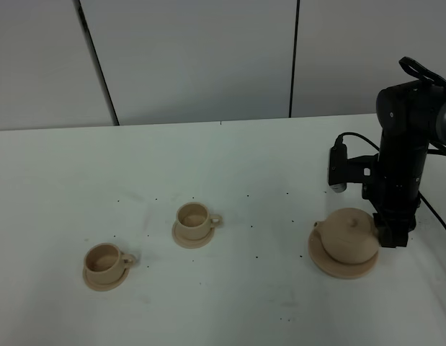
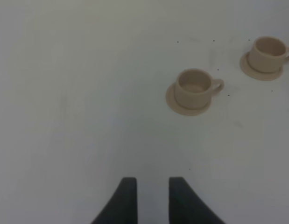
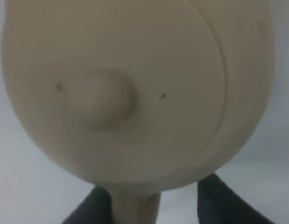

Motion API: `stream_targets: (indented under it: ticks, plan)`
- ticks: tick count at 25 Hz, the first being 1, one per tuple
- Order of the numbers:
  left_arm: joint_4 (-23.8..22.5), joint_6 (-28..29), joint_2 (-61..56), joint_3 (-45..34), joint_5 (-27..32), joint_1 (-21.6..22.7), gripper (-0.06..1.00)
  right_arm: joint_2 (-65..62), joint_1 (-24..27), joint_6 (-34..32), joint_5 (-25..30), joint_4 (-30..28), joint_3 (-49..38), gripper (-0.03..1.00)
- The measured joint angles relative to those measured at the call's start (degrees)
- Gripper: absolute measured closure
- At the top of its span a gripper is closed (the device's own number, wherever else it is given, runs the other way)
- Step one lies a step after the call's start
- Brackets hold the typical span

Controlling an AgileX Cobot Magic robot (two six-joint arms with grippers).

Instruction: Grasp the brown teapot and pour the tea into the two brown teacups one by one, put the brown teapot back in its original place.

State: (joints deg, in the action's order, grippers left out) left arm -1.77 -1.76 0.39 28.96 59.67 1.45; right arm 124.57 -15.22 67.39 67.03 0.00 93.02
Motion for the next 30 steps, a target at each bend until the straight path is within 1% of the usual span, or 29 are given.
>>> stream_targets:
  ticks: [26,30]
  plan:
    - [0.0,0.0,0.0,0.0,0.0,0.0,0.71,0.0,0.0,-0.81,-0.3,-0.5,-0.02,0.6]
    - [0.0,0.0,0.0,0.0,0.0,0.0,0.71,0.0,0.0,-0.83,-1.15,-0.72,-1.17,0.6]
